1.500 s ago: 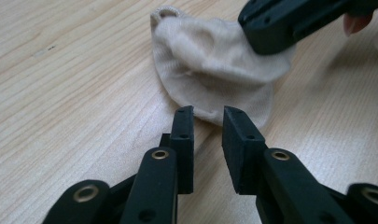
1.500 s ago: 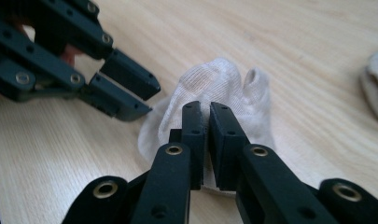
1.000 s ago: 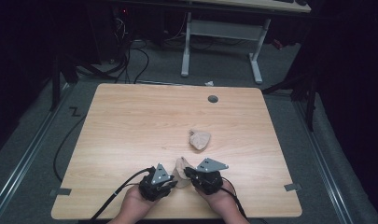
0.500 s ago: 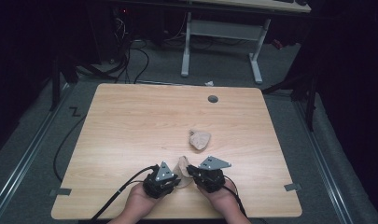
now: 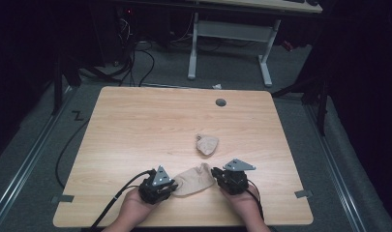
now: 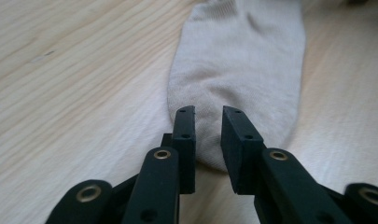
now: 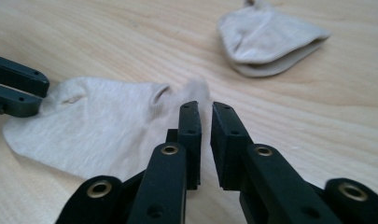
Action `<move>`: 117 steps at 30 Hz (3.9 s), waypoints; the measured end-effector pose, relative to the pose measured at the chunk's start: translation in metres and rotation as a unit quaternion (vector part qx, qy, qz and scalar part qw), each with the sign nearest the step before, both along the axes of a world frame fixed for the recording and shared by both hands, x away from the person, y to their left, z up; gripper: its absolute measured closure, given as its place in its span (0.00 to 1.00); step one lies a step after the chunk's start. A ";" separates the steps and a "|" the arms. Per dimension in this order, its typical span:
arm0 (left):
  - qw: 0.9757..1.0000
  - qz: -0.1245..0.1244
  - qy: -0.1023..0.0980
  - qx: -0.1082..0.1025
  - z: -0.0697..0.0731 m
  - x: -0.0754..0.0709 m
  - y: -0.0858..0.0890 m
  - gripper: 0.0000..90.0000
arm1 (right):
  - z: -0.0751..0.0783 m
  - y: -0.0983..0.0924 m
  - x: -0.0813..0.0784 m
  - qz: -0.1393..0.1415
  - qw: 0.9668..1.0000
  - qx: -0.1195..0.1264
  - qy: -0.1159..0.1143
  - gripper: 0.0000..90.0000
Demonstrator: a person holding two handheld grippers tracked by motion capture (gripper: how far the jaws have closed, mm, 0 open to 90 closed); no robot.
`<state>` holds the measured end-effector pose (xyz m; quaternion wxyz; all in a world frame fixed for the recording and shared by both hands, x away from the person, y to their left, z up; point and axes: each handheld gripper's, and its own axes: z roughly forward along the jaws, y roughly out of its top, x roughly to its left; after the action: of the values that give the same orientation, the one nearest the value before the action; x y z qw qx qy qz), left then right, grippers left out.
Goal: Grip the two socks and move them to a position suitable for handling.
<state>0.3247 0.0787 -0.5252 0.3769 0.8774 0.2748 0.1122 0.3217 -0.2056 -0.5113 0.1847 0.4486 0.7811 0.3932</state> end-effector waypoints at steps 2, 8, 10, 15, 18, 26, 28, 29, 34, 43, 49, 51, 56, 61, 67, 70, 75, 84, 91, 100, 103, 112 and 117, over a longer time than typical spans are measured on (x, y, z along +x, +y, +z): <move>1.000 0.008 -0.001 0.001 0.001 0.002 0.003 0.81 | 0.004 -0.002 0.000 -0.008 1.000 -0.004 -0.014 0.90; 0.999 0.022 -0.008 -0.030 0.007 0.003 0.005 0.73 | 0.006 0.006 -0.003 0.018 0.999 -0.017 -0.041 0.83; 0.999 0.022 -0.007 -0.027 0.004 0.004 0.003 0.70 | 0.004 0.011 -0.002 0.027 0.998 -0.027 -0.044 0.85; 0.999 0.029 0.005 -0.027 -0.001 0.011 0.002 0.66 | -0.004 0.016 0.009 0.037 0.997 -0.060 -0.018 0.97; 0.999 0.025 0.007 -0.022 -0.005 0.012 0.002 0.67 | -0.012 0.017 0.010 0.039 0.996 -0.079 0.009 0.99; 1.000 0.017 0.005 0.010 0.001 -0.001 0.013 0.69 | -0.014 0.029 -0.015 0.092 0.993 -0.065 0.025 0.99; 1.000 0.019 0.003 0.024 0.003 -0.006 0.018 0.70 | -0.013 0.035 -0.023 0.104 0.992 -0.073 0.022 0.97; 0.999 0.024 0.003 0.026 0.004 -0.008 0.019 0.70 | -0.012 0.036 -0.025 0.106 0.991 -0.075 0.020 0.95; 0.999 0.031 -0.018 0.009 0.022 -0.015 0.040 0.67 | 0.000 0.026 -0.027 0.092 0.995 -0.041 -0.020 0.82; 0.994 0.089 0.005 -0.056 0.019 -0.002 0.085 0.58 | 0.006 0.011 -0.005 0.063 0.996 -0.033 -0.047 0.64; 0.995 0.087 -0.005 -0.055 0.018 0.000 0.085 0.53 | 0.008 0.010 0.023 0.035 0.997 -0.048 -0.040 0.58; 0.995 0.082 -0.012 -0.053 0.019 0.000 0.086 0.52 | 0.010 0.010 0.032 0.017 0.997 -0.062 -0.048 0.57; 0.995 0.083 -0.017 -0.055 0.019 0.002 0.088 0.51 | 0.014 0.012 0.062 0.000 0.996 -0.071 -0.050 0.57; 0.994 0.089 -0.016 -0.060 0.019 0.004 0.092 0.51 | 0.011 0.016 0.094 -0.019 0.993 -0.111 -0.035 0.72; 0.994 0.087 -0.018 -0.061 0.021 0.003 0.092 0.51 | -0.001 0.013 0.118 -0.022 0.988 -0.152 -0.005 0.98; 0.995 0.083 -0.018 -0.055 0.019 0.002 0.090 0.53 | -0.009 0.013 0.117 -0.014 0.987 -0.159 0.004 1.00; 0.996 0.074 -0.017 -0.049 0.018 0.001 0.085 0.52 | -0.008 0.017 0.100 0.008 0.988 -0.152 0.003 1.00; 0.996 0.071 -0.016 -0.047 0.017 0.000 0.081 0.52 | -0.010 0.039 0.050 0.047 0.992 -0.114 -0.002 0.98; 0.996 0.071 -0.017 -0.047 0.017 0.000 0.080 0.52 | 0.009 0.053 0.038 0.060 0.994 -0.087 -0.040 0.85; 0.996 0.071 -0.014 -0.046 0.016 0.002 0.080 0.52 | -0.002 0.024 0.064 -0.007 0.994 -0.101 -0.032 1.00; 0.996 0.069 -0.014 -0.047 0.017 0.001 0.080 0.52 | -0.011 0.026 0.066 0.006 0.993 -0.114 -0.007 1.00; 0.996 0.068 -0.015 -0.048 0.017 0.001 0.079 0.52 | 0.009 0.052 0.037 0.062 0.993 -0.092 -0.033 0.91; 0.996 0.067 -0.017 -0.047 0.017 0.001 0.079 0.52 | 0.009 0.077 0.046 0.061 0.994 -0.082 -0.036 0.64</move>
<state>0.3253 0.1573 -0.5080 0.4140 0.8361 0.3319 0.1389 0.3678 -0.1285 -0.5020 0.2251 0.3691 0.8292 0.3543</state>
